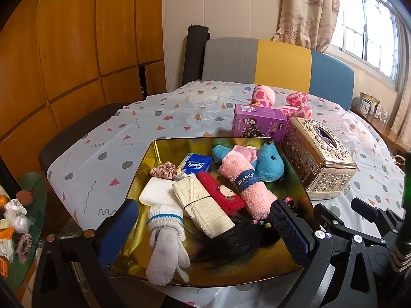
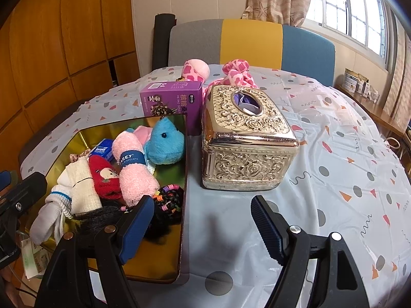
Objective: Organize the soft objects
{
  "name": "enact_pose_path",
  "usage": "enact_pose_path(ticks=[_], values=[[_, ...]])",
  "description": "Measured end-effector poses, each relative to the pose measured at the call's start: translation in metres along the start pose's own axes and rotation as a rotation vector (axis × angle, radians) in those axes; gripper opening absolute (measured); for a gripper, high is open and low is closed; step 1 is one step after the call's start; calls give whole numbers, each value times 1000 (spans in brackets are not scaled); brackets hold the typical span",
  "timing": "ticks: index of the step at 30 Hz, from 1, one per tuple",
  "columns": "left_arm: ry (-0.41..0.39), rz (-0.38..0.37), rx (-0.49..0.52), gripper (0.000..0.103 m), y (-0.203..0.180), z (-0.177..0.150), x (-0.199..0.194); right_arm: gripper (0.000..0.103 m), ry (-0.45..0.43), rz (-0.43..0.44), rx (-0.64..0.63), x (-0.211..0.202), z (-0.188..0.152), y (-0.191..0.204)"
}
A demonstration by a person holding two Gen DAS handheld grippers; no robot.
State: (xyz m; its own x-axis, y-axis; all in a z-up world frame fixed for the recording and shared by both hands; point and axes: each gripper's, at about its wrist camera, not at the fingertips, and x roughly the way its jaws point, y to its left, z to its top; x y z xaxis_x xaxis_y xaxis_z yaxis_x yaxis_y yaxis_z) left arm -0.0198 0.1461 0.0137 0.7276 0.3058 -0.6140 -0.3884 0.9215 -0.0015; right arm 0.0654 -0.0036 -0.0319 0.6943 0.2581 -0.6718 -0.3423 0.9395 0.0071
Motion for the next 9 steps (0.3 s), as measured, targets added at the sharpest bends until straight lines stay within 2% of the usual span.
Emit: enact_pose_path(ticks=[7,9], values=[[-46,4,-10,102,4,-1,-6,79,4,-4,5,1,0,-1],[-38,-7,-12,103,6,0,-5,79,4,-5,9,2,0,-3]])
